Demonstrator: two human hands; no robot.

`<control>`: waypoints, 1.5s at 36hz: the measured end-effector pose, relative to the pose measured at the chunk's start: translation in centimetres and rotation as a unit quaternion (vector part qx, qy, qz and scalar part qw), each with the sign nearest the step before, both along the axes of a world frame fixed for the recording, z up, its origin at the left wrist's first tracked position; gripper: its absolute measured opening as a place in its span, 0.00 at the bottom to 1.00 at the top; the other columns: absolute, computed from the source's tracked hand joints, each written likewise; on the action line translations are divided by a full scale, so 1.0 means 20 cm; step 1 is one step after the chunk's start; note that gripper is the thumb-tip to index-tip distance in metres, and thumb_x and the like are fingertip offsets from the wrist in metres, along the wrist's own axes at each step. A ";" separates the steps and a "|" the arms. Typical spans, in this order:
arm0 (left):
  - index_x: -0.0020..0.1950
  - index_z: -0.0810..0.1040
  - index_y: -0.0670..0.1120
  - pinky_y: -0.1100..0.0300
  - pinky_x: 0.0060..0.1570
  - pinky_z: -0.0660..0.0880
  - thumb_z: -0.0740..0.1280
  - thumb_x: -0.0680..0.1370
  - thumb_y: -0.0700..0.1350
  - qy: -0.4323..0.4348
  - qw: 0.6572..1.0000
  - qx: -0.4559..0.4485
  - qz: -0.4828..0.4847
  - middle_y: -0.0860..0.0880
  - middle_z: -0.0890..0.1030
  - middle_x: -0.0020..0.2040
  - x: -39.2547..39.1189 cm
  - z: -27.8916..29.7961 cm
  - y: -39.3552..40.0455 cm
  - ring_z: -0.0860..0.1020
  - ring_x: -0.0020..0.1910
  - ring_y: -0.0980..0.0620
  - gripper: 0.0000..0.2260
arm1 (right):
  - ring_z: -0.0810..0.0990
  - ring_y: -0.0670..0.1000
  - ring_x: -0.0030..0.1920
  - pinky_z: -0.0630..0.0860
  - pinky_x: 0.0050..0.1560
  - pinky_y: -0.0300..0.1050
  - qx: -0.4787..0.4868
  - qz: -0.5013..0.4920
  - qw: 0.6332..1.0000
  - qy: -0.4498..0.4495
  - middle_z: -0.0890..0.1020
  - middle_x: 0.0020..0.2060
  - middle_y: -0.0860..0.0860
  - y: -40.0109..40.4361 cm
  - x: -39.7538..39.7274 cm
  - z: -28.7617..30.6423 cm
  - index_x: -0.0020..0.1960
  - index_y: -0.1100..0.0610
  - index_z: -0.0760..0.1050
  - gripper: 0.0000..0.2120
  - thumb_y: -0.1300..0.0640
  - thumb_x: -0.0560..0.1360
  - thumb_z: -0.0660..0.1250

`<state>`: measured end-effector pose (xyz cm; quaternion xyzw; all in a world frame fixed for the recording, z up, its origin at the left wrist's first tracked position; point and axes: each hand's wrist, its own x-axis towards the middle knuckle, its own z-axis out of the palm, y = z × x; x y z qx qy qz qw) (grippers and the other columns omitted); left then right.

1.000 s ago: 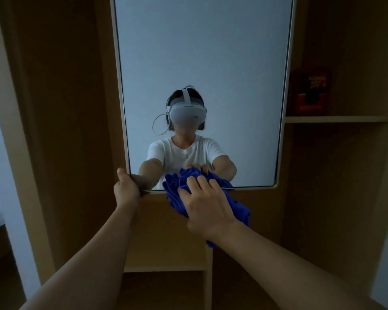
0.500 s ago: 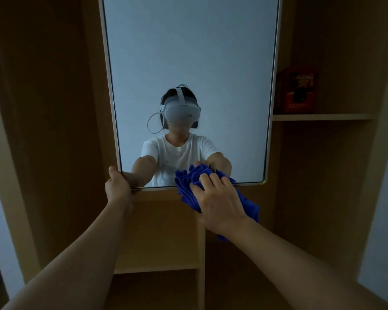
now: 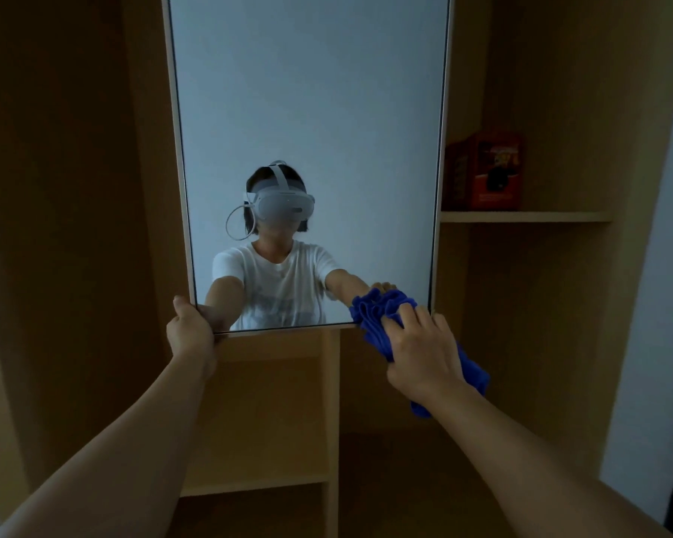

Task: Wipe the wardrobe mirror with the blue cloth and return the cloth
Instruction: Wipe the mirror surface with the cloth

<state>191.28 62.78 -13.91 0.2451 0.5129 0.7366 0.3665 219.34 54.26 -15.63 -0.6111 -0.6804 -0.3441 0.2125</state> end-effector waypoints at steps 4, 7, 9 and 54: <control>0.67 0.70 0.43 0.57 0.46 0.68 0.50 0.80 0.60 -0.001 1.000 -0.010 0.001 0.48 0.74 0.45 0.00 0.00 0.03 0.72 0.37 0.52 0.27 | 0.73 0.52 0.49 0.69 0.49 0.46 -0.012 -0.009 0.999 0.036 0.75 0.49 0.52 0.05 -0.03 -0.02 0.52 0.53 0.77 0.21 0.52 0.60 0.73; 0.67 0.71 0.43 0.56 0.43 0.68 0.50 0.79 0.63 0.004 1.000 -0.009 -0.002 0.48 0.74 0.40 0.00 0.00 0.05 0.71 0.35 0.53 0.29 | 0.71 0.52 0.51 0.68 0.52 0.47 -0.021 -0.009 0.998 0.063 0.74 0.52 0.52 0.07 -0.06 -0.03 0.55 0.53 0.75 0.21 0.52 0.63 0.72; 0.67 0.70 0.43 0.54 0.45 0.70 0.50 0.78 0.65 -0.003 1.000 -0.005 -0.011 0.49 0.74 0.40 0.00 -0.01 0.05 0.72 0.35 0.52 0.31 | 0.71 0.52 0.53 0.67 0.53 0.47 -0.026 -0.005 0.997 0.070 0.73 0.53 0.52 0.09 -0.06 -0.03 0.56 0.53 0.73 0.21 0.52 0.64 0.71; 0.45 0.75 0.48 0.56 0.50 0.75 0.56 0.82 0.52 -0.184 0.966 0.085 -0.158 0.48 0.82 0.44 0.02 -0.14 0.09 0.81 0.45 0.52 0.13 | 0.71 0.54 0.53 0.66 0.50 0.47 0.023 -0.091 0.993 0.069 0.72 0.55 0.53 0.31 0.21 0.10 0.61 0.54 0.72 0.22 0.53 0.68 0.70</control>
